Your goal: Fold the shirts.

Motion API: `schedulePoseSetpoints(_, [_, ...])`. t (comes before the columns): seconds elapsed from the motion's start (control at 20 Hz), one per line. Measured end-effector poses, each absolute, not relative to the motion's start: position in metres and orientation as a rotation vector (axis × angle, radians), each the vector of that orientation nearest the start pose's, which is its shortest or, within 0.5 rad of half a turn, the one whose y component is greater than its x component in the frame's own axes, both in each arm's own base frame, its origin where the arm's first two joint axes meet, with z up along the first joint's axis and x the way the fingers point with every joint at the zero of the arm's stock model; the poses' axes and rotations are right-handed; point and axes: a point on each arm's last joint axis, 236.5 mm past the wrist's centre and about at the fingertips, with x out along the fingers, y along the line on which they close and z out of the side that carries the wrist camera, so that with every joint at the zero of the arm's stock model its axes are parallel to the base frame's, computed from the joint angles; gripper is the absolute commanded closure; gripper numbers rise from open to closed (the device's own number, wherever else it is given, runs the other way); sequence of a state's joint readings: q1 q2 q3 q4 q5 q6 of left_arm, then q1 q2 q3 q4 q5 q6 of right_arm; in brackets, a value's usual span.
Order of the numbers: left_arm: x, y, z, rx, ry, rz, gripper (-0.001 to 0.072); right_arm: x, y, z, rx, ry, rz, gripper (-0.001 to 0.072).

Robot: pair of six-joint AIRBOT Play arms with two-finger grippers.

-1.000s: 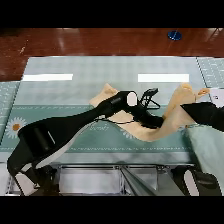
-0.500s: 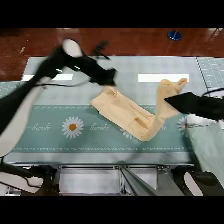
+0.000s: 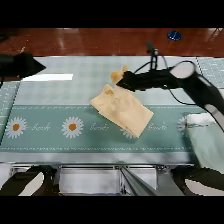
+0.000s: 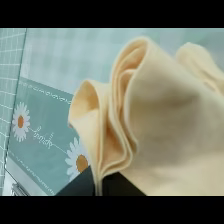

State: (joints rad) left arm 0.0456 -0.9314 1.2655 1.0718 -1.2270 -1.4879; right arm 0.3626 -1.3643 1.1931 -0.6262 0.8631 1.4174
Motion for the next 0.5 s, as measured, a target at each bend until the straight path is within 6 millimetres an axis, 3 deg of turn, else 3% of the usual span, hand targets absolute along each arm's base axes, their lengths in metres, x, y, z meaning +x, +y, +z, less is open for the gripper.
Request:
schedulePoseSetpoints(0.05, [0.34, -0.088, 0.194, -0.312, 0.837, -0.345, 0.0693, 0.393, 0.315, 0.075, 0.626, 1.082, 0.722, 0.042])
schedulePoseSetpoints(0.1, [0.331, -0.085, 0.187, -0.313, 0.839, -0.335, 0.0693, 0.4, 0.328, 0.061, 0.637, 1.11, 0.721, 0.0287])
schedulePoseSetpoints(0.2, [0.317, -0.084, 0.168, -0.326, 0.858, -0.322, 0.0692, 0.407, 0.345, 0.034, 0.648, 1.162, 0.712, 0.0293])
schedulePoseSetpoints(0.3, [0.31, -0.083, 0.15, -0.344, 0.88, -0.312, 0.0692, 0.413, 0.35, 0.019, 0.664, 1.192, 0.7, 0.0295])
schedulePoseSetpoints(0.4, [0.31, -0.082, 0.14, -0.354, 0.877, -0.304, 0.0692, 0.419, 0.337, 0.024, 0.692, 1.209, 0.698, 0.0296])
schedulePoseSetpoints(0.5, [0.313, -0.08, 0.137, -0.357, 0.863, -0.292, 0.0692, 0.421, 0.307, 0.05, 0.694, 1.197, 0.713, 0.0296])
